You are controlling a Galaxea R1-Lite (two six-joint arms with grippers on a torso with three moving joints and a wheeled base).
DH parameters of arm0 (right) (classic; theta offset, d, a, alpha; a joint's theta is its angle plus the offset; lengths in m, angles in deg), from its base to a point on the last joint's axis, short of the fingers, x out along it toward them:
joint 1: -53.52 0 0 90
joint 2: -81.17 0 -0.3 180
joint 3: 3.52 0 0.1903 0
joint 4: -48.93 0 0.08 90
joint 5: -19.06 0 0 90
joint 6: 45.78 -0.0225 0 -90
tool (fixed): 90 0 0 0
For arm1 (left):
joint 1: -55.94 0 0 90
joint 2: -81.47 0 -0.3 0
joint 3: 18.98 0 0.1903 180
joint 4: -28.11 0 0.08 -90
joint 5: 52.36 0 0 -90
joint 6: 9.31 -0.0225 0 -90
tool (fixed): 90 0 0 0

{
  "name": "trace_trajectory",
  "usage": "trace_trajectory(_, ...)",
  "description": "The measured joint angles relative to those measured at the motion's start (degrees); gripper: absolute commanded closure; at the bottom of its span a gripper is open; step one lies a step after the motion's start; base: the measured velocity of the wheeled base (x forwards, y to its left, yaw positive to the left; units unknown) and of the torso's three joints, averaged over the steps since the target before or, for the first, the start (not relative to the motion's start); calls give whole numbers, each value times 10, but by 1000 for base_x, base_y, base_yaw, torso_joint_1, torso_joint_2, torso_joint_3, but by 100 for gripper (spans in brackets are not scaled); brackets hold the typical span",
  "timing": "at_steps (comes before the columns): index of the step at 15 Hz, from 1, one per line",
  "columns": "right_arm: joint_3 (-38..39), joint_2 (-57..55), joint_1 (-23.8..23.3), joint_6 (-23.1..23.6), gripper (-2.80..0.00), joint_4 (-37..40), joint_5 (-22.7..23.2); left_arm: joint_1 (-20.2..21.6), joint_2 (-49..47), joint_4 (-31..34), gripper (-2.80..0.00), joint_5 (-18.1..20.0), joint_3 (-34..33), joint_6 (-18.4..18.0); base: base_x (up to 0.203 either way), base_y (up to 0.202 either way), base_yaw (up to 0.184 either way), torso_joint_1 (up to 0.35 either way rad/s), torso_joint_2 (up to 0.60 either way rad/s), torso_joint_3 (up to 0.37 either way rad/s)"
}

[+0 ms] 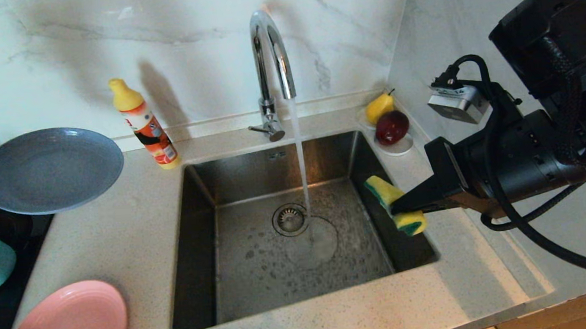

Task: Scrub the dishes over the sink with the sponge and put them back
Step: Wash the plate

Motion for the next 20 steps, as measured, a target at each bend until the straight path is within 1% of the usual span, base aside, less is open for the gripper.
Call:
trace_trajectory(4, -1, -2, 0, 0, 0, 0, 0, 0, 54, 10, 0, 4, -54, -40, 0, 0, 0, 0, 0, 0)
trace_trajectory(9, -1, -3, 0, 0, 0, 0, 0, -2, 107, 10, 0, 8, -125, -102, 0, 0, 0, 0, 0, 0)
trace_trajectory(10, 0, -3, 0, -1, 0, 0, 0, -3, 118, 10, 0, 16, -139, -114, 0, 0, 0, 0, 0, 0)
trace_trajectory(12, 1, -3, 0, -1, 0, 0, 0, -12, 139, 10, 0, 54, -166, -131, 0, 0, 0, 0, 0, 0)
trace_trajectory(13, 2, -3, 0, -2, 0, 1, 0, -25, 148, 9, 0, 68, -176, -133, 0, 0, 0, 0, 0, 0)
trace_trajectory(14, 2, -3, 0, -2, 0, 1, 0, -43, 153, 6, 0, 72, -184, -134, 0, 0, 0, 0, 0, 0)
trace_trajectory(17, 3, -3, 0, -1, 0, 1, 0, -109, 159, -1, 0, 74, -200, -134, 0, 0, 0, 0, 0, 0)
trace_trajectory(20, 3, -6, 0, 0, 0, 0, 1, -186, 158, -1, 0, 68, -203, -129, 0, 0, 0, 0, 0, 0)
